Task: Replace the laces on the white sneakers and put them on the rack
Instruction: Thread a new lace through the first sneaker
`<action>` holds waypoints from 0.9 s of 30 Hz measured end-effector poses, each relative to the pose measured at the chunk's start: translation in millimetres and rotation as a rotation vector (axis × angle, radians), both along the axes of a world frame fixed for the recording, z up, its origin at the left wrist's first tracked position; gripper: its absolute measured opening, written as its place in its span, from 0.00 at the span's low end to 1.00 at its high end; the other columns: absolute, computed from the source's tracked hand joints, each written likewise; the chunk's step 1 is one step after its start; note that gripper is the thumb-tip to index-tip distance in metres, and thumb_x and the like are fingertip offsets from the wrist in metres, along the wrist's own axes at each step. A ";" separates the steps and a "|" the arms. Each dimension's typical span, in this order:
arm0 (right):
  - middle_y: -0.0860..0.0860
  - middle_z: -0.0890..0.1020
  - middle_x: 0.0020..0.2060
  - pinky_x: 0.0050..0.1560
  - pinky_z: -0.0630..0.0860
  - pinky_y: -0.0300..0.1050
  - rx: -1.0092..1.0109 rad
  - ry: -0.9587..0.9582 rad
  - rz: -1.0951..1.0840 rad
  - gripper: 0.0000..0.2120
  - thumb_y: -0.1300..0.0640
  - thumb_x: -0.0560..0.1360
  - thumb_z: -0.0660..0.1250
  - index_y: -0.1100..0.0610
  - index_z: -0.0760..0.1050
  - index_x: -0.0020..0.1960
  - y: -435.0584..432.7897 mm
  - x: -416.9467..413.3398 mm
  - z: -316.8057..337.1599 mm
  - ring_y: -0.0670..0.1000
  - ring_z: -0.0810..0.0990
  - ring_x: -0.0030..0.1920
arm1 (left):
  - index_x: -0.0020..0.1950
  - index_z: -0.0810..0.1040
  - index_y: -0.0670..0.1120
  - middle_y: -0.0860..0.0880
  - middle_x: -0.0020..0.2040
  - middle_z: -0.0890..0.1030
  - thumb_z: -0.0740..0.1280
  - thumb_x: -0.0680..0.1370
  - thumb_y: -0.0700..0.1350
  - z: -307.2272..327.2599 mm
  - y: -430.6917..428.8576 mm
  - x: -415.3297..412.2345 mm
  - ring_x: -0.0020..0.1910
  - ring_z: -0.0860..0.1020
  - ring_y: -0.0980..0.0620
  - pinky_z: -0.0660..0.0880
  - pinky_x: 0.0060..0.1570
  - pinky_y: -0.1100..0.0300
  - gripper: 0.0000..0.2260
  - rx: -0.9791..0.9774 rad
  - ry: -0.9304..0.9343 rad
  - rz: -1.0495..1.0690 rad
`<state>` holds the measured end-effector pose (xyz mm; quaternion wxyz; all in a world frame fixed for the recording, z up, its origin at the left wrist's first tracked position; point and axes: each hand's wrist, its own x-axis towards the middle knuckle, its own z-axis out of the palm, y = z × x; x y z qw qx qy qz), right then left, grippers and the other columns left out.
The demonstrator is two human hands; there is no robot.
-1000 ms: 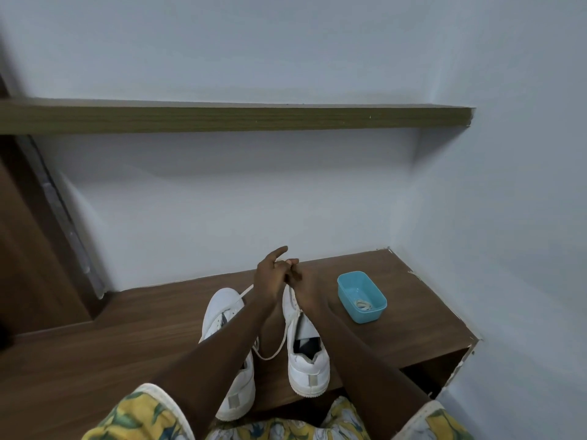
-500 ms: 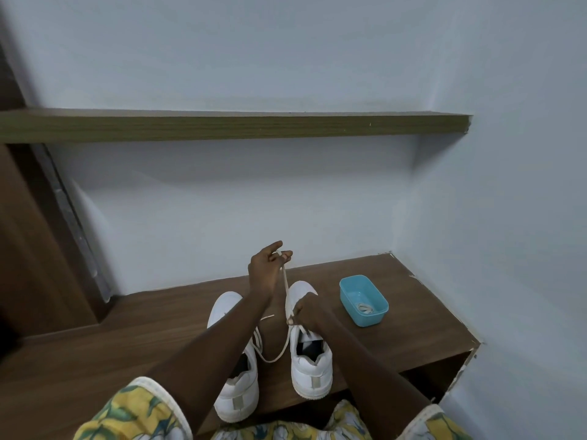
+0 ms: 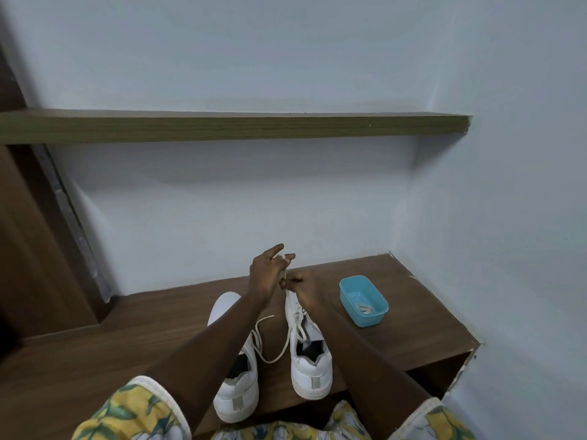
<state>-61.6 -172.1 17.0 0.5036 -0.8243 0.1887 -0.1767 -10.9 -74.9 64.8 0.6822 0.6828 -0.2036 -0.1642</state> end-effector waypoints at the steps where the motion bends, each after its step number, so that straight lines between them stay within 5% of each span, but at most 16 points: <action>1: 0.47 0.81 0.33 0.55 0.75 0.56 -0.024 0.044 0.027 0.12 0.61 0.71 0.69 0.47 0.82 0.34 4.6 -3.8 1.4 0.51 0.78 0.40 | 0.68 0.72 0.43 0.47 0.52 0.83 0.64 0.77 0.37 1.5 0.3 1.4 0.49 0.80 0.49 0.76 0.41 0.66 0.18 -0.003 -0.020 0.010; 4: 0.52 0.81 0.35 0.44 0.72 0.36 -0.128 0.168 0.088 0.08 0.61 0.72 0.71 0.65 0.83 0.47 13.5 -17.0 2.6 0.43 0.74 0.33 | 0.68 0.72 0.42 0.49 0.50 0.84 0.66 0.77 0.39 6.9 1.0 4.9 0.60 0.78 0.52 0.70 0.62 0.60 0.19 -0.012 -0.050 0.032; 8: 0.59 0.83 0.46 0.50 0.72 0.42 -0.307 0.418 0.316 0.13 0.58 0.72 0.72 0.66 0.81 0.52 15.3 -27.9 1.6 0.48 0.75 0.41 | 0.70 0.71 0.41 0.46 0.57 0.82 0.68 0.77 0.42 14.1 1.1 2.4 0.62 0.76 0.51 0.67 0.60 0.60 0.22 -0.015 -0.048 0.075; 13: 0.61 0.80 0.42 0.37 0.64 0.29 -0.425 0.600 0.471 0.14 0.58 0.73 0.71 0.68 0.81 0.52 13.4 -34.0 1.6 0.44 0.71 0.32 | 0.67 0.74 0.39 0.50 0.60 0.79 0.68 0.76 0.42 11.1 1.4 6.6 0.62 0.75 0.54 0.67 0.61 0.60 0.20 -0.023 -0.035 0.092; 16: 0.62 0.82 0.51 0.39 0.61 0.26 -0.512 0.655 0.564 0.15 0.57 0.74 0.70 0.67 0.81 0.54 13.7 -36.2 0.6 0.47 0.72 0.41 | 0.65 0.76 0.41 0.55 0.51 0.81 0.69 0.76 0.42 10.0 -1.2 8.5 0.59 0.77 0.55 0.69 0.63 0.59 0.18 -0.048 -0.014 0.101; 20: 0.60 0.83 0.48 0.38 0.63 0.22 -0.500 0.645 0.613 0.13 0.57 0.74 0.69 0.67 0.81 0.52 15.3 -37.8 -5.7 0.45 0.71 0.33 | 0.58 0.80 0.43 0.48 0.51 0.84 0.69 0.76 0.41 11.2 -3.2 9.5 0.56 0.80 0.53 0.72 0.64 0.51 0.11 -0.091 -0.016 0.103; 24: 0.44 0.79 0.24 0.33 0.67 0.25 -0.407 0.533 0.517 0.11 0.62 0.72 0.71 0.70 0.81 0.50 17.1 -34.3 -10.1 0.36 0.75 0.26 | 0.52 0.80 0.45 0.47 0.47 0.84 0.65 0.78 0.38 16.2 -3.4 10.2 0.50 0.82 0.51 0.74 0.62 0.52 0.07 -0.186 0.005 0.099; 27: 0.63 0.84 0.40 0.31 0.69 0.26 -0.326 0.452 0.445 0.09 0.64 0.72 0.70 0.70 0.80 0.48 21.6 -27.5 -6.8 0.36 0.75 0.23 | 0.51 0.80 0.44 0.45 0.45 0.84 0.64 0.78 0.37 18.4 -3.9 11.4 0.50 0.83 0.48 0.75 0.61 0.52 0.06 -0.216 0.032 0.111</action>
